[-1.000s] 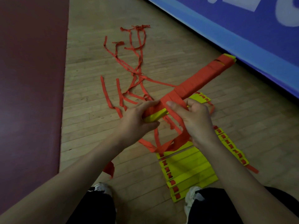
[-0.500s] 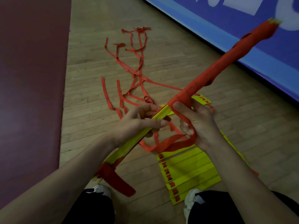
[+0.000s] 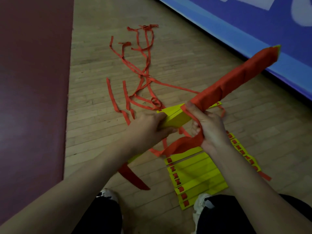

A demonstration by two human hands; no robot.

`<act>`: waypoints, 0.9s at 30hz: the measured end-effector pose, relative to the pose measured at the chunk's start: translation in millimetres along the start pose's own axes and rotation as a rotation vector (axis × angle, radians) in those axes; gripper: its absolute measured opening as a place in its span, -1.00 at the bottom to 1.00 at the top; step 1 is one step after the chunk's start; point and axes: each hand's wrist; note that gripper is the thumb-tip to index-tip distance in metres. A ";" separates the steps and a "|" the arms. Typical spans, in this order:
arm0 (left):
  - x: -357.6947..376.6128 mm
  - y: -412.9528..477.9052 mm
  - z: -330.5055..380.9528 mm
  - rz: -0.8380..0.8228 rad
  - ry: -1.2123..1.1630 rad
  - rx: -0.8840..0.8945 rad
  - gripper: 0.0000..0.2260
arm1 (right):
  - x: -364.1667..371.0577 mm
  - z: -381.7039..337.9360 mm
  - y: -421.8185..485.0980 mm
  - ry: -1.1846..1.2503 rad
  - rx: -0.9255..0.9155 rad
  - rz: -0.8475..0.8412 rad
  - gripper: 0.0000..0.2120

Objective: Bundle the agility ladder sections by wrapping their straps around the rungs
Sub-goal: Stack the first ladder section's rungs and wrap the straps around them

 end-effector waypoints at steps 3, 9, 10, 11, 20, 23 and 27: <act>10.6 -7.5 5.8 0.171 0.173 0.084 -0.54 | 0.8 0.0 0.3 0.045 -0.013 0.045 -0.70; 17.4 -4.3 0.7 0.187 0.162 0.099 -0.49 | -0.7 -2.2 2.5 0.022 -0.010 0.035 -0.69; 17.0 -4.5 0.2 0.212 0.165 0.101 -0.49 | -0.5 -2.6 3.1 0.002 -0.022 0.027 -0.68; 16.1 -4.0 0.4 0.225 0.164 0.093 -0.49 | -0.7 -2.3 4.2 -0.013 -0.040 0.010 -0.69; -0.2 5.0 -3.3 0.131 -0.162 -0.191 -0.48 | -0.5 1.5 1.8 -0.195 -0.142 -0.043 -0.56; -7.7 7.8 3.1 0.089 -0.323 -0.287 -0.60 | -0.4 -0.7 -2.7 -0.217 -0.146 -0.045 -0.47; -17.8 9.7 11.7 0.005 -0.588 -0.455 -0.77 | 0.3 -9.2 -9.5 -0.144 -0.090 -0.087 -0.71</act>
Point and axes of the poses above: each hand's wrist, its own y-axis towards the middle knuckle, its own x-axis out of the palm, z = x × y, and after that the axes turned 14 degrees about z, right-handed
